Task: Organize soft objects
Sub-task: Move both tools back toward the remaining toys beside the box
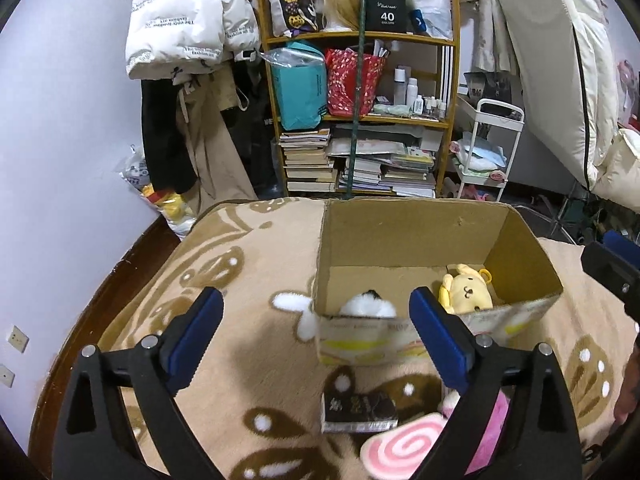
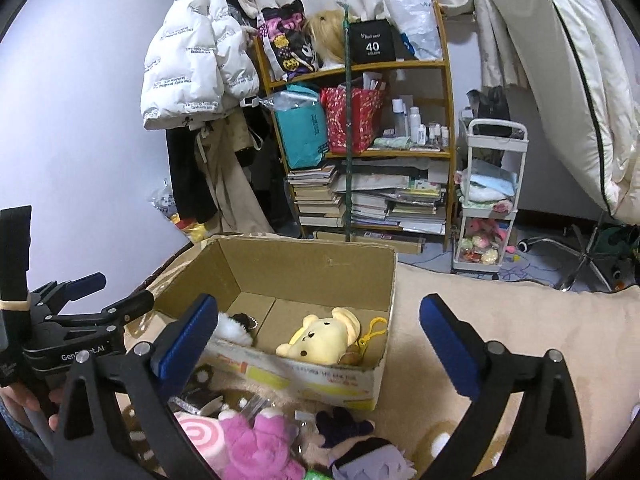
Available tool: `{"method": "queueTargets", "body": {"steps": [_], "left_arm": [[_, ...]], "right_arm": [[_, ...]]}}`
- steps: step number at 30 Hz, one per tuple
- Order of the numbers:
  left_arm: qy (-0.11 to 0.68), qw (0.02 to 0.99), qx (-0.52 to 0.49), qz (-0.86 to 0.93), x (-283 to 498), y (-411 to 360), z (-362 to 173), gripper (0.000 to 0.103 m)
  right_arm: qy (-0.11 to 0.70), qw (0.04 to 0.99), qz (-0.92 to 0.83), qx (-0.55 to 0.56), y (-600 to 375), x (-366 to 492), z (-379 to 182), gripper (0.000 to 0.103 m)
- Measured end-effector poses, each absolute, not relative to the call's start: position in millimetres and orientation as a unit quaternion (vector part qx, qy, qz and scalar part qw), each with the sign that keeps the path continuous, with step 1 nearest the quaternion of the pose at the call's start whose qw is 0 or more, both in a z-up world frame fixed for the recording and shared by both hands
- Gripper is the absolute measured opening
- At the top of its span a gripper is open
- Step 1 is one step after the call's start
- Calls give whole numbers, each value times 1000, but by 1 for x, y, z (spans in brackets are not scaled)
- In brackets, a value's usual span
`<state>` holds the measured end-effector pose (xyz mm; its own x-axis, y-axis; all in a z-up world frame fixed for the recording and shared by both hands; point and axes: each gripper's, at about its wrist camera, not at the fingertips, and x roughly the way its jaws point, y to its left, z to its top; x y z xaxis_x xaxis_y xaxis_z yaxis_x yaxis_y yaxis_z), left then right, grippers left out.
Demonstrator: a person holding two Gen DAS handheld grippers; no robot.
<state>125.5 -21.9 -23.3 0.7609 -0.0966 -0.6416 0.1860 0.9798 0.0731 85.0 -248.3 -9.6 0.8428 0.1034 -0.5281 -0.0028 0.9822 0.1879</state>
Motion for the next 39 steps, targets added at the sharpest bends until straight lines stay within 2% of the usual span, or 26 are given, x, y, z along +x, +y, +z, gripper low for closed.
{"method": "queueTargets", "body": {"steps": [3, 22, 39], "left_arm": [[328, 939, 71, -69, 110, -19, -18, 100], [364, 924, 87, -82, 44, -18, -22, 100], [426, 899, 63, -84, 71, -26, -64, 100]], "right_arm": [[277, 957, 28, 85, -246, 73, -3, 103], [292, 954, 26, 59, -221, 2, -2, 103], [340, 937, 5, 78, -234, 18, -31, 103]]}}
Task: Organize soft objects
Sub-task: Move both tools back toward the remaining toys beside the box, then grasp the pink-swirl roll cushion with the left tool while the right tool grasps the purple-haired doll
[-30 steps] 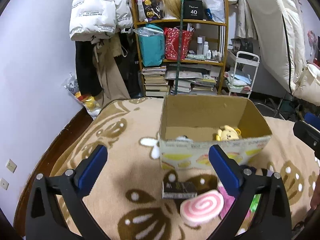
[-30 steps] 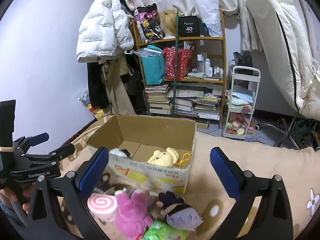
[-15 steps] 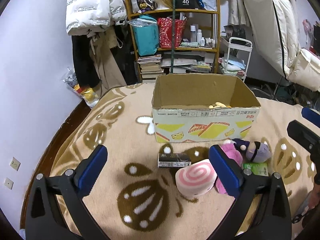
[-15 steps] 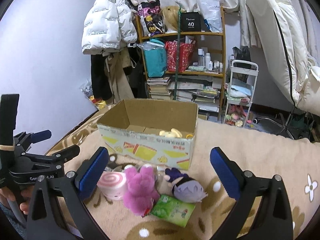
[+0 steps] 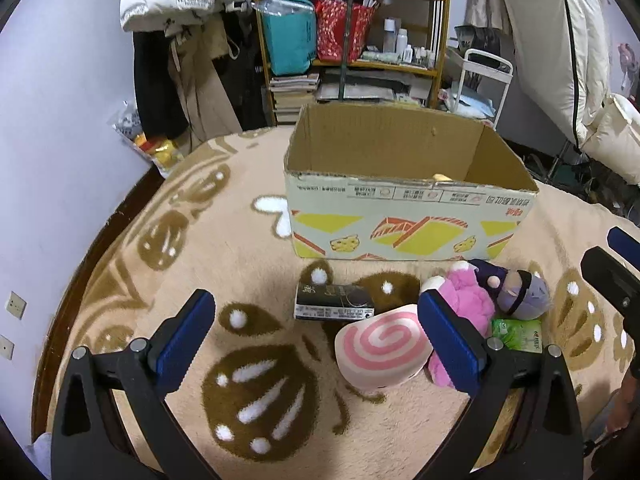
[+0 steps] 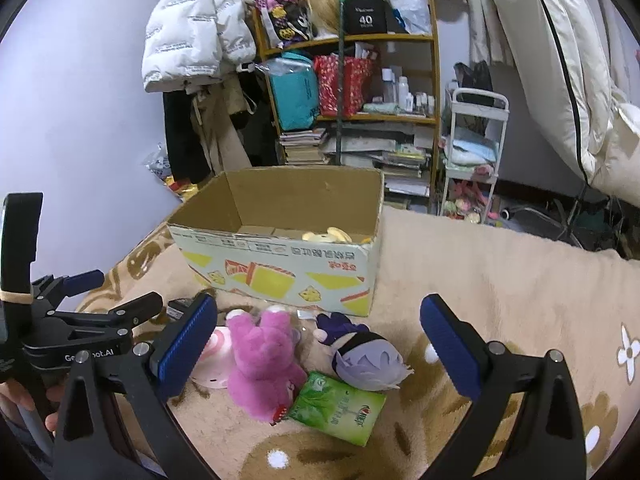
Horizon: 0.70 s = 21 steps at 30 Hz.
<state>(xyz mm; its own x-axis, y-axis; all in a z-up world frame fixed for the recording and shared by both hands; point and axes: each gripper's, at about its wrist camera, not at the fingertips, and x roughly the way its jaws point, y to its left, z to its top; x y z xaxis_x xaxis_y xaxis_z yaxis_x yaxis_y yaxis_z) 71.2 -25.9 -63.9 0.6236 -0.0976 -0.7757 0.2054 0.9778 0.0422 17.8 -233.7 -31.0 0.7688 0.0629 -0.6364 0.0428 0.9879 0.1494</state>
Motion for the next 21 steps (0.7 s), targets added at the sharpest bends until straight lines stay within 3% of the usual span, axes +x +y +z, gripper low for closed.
{"method": "queueTargets", "body": {"steps": [21], "left_arm": [[486, 861, 90, -118, 84, -60, -107, 100]], "right_arm": [[393, 913, -21, 106, -252, 53, -76, 103]]}}
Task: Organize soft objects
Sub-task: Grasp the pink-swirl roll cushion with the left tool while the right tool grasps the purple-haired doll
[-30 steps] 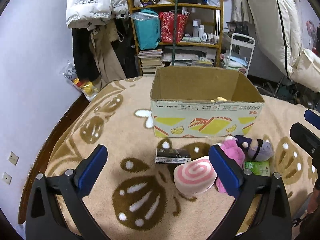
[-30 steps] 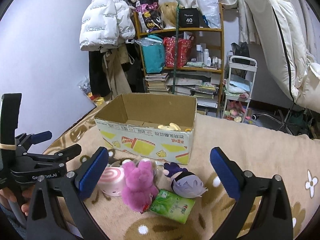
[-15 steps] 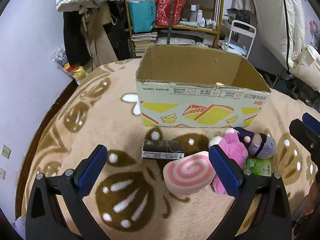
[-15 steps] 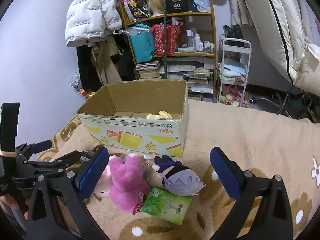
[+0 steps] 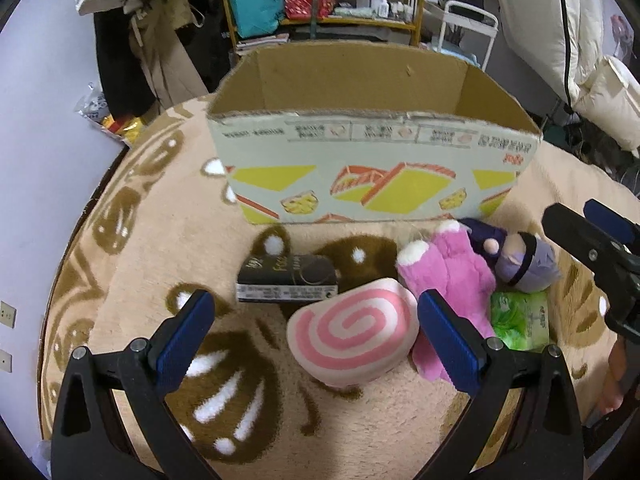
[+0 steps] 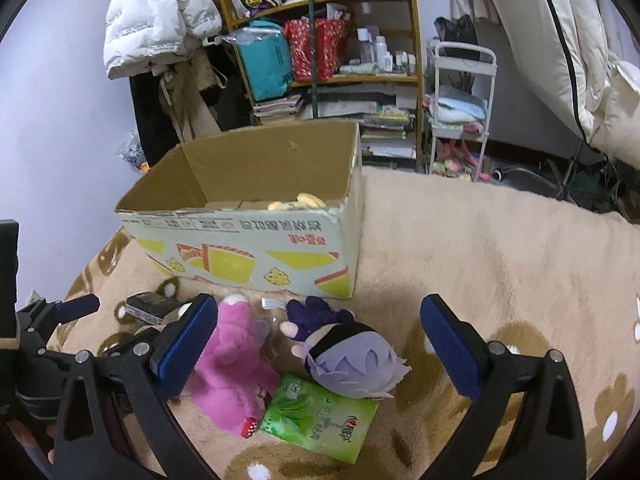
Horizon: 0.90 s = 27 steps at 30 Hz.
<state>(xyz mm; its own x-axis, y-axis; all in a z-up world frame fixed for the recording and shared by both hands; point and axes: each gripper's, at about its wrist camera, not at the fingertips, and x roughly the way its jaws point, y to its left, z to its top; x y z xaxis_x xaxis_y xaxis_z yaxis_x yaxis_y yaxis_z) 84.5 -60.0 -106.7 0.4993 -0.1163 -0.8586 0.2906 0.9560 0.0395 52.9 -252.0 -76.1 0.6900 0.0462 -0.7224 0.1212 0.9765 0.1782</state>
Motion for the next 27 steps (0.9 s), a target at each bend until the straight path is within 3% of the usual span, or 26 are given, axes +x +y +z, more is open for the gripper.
{"method": "queueTargets", "body": {"steps": [19, 23, 27], "left_arm": [[534, 828, 116, -120, 94, -77, -139, 100], [542, 825, 109, -120, 97, -75, -144, 100], [549, 820, 95, -131, 101, -71, -147, 89]], "right_arm": [[435, 890, -31, 133, -265, 72, -108, 103], [442, 886, -42, 133, -269, 73, -114, 96], [456, 879, -36, 138, -269, 76, -120, 84]]}}
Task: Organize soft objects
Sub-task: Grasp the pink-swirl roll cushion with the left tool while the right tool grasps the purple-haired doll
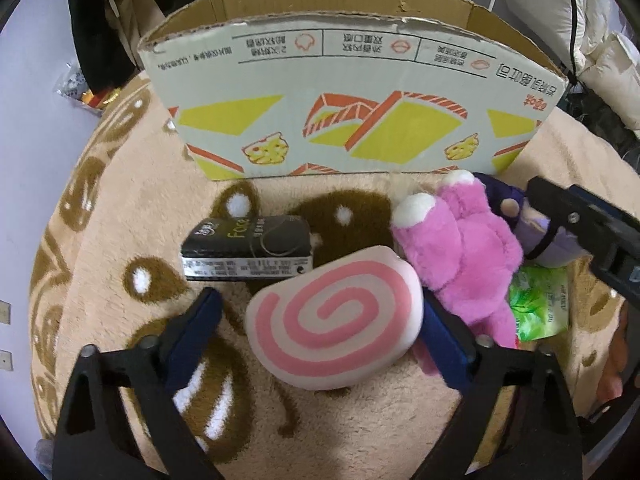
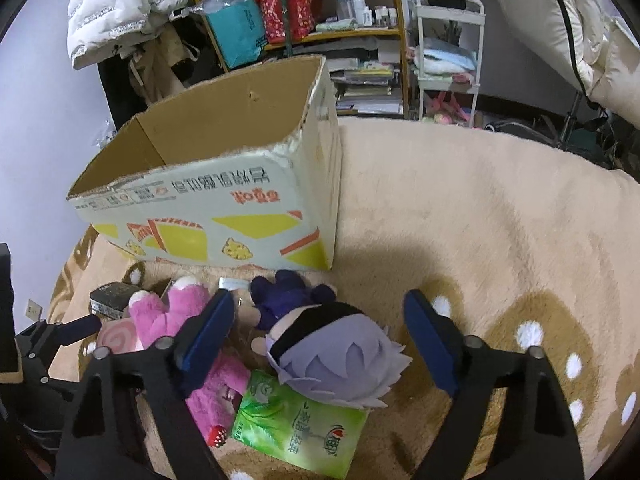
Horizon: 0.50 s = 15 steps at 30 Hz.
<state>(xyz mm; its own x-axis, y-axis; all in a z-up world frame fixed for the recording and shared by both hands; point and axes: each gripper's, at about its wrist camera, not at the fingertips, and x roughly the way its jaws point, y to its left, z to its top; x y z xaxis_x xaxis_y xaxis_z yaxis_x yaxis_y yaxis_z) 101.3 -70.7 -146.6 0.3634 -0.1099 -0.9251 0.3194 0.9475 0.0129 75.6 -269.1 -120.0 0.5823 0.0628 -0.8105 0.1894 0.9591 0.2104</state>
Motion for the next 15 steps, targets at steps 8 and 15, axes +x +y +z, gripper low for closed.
{"method": "queueTargets", "body": {"steps": [8, 15], "left_arm": [[558, 813, 81, -145, 101, -69, -148, 68], [557, 814, 81, -143, 99, -69, -146, 62]], "right_arm": [[488, 861, -26, 137, -262, 77, -135, 82], [524, 842, -46, 119, -263, 80, -152, 69]]}}
